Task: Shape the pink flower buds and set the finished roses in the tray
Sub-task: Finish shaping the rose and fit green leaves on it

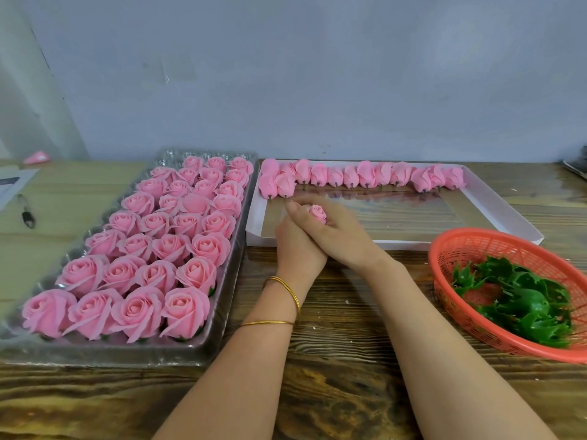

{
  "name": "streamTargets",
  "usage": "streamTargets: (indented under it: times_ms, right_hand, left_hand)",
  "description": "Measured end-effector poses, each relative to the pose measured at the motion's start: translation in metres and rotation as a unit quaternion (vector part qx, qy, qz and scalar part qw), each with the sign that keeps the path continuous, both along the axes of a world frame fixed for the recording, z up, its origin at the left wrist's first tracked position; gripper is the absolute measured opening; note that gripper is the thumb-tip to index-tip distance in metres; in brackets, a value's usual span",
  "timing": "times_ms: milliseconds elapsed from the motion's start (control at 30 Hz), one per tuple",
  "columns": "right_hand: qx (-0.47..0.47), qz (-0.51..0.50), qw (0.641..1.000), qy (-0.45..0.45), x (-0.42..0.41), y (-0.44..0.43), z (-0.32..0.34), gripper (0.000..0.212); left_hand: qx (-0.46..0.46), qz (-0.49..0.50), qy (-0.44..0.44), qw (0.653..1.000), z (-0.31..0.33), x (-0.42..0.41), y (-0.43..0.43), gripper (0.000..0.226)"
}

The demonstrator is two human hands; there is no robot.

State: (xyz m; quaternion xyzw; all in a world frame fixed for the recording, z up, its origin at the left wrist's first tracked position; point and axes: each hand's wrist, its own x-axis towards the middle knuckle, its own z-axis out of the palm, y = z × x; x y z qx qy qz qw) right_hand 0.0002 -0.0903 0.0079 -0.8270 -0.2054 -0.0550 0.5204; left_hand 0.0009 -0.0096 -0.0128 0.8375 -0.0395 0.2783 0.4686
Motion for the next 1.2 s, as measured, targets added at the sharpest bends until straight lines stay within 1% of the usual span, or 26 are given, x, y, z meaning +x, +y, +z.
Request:
streamTargets:
  times_ms: [67,133,200,267,300,333,400,467,567,700,833,900,1000,1100,1200]
  right_hand:
    - [0.006,0.014,1.000,0.016,-0.002,-0.002,0.001,0.020]
    - [0.025,0.024,0.999,0.035,-0.002,-0.003,0.003,0.030]
    - [0.100,0.029,0.992,0.074,-0.001,-0.006,0.006,0.037]
    - [0.197,0.012,0.973,0.120,0.001,-0.008,0.010,0.043]
    - [0.225,-0.009,0.966,0.125,0.003,-0.010,0.012,0.046]
    - [0.234,-0.030,0.965,0.117,0.004,-0.011,0.013,0.044]
    - [0.227,-0.054,0.968,0.093,0.005,-0.011,0.013,0.036]
    - [0.206,-0.062,0.974,0.074,0.004,-0.007,0.013,0.033]
    - [0.152,-0.062,0.985,0.042,0.003,-0.003,0.008,0.030]
    - [0.105,-0.069,0.992,0.013,0.003,0.003,0.004,0.029]
    - [0.059,-0.077,0.995,-0.015,0.002,0.006,0.003,0.030]
    - [0.047,-0.076,0.996,-0.028,0.002,0.006,0.002,0.030]
    - [0.025,-0.077,0.995,-0.056,0.001,0.007,0.001,0.024]
    - [0.012,-0.076,0.995,-0.062,0.000,0.008,0.000,0.023]
    - [0.014,-0.074,0.995,-0.059,0.000,0.008,-0.001,0.021]
  left_hand:
    - [0.017,-0.011,0.014,1.000,0.000,0.001,-0.001,0.027]
    - [-0.002,-0.010,0.024,1.000,0.000,0.002,-0.002,0.024]
    - [-0.038,-0.016,0.014,0.999,-0.001,0.001,0.000,0.017]
    - [-0.070,-0.045,-0.004,0.997,-0.001,-0.002,0.001,0.007]
    - [-0.086,-0.060,-0.005,0.994,-0.001,-0.004,0.001,0.007]
    - [-0.098,-0.067,-0.001,0.993,-0.001,-0.005,0.002,0.014]
    - [-0.096,-0.059,0.002,0.994,0.000,-0.006,0.001,0.022]
    - [-0.068,-0.047,-0.007,0.997,0.000,-0.004,0.000,0.019]
    - [-0.035,-0.025,-0.015,0.999,-0.002,-0.003,0.000,0.032]
    - [-0.048,-0.011,-0.007,0.999,-0.002,-0.005,0.000,0.032]
    - [-0.052,0.009,-0.016,0.998,-0.003,-0.005,0.001,0.039]
    - [-0.055,0.009,-0.021,0.998,-0.004,-0.006,-0.001,0.038]
    - [-0.048,0.007,-0.047,0.998,-0.003,-0.007,-0.003,0.030]
    - [-0.019,0.009,-0.052,0.998,-0.004,-0.005,-0.003,0.016]
    - [-0.033,0.015,-0.050,0.998,-0.004,-0.005,-0.002,0.019]
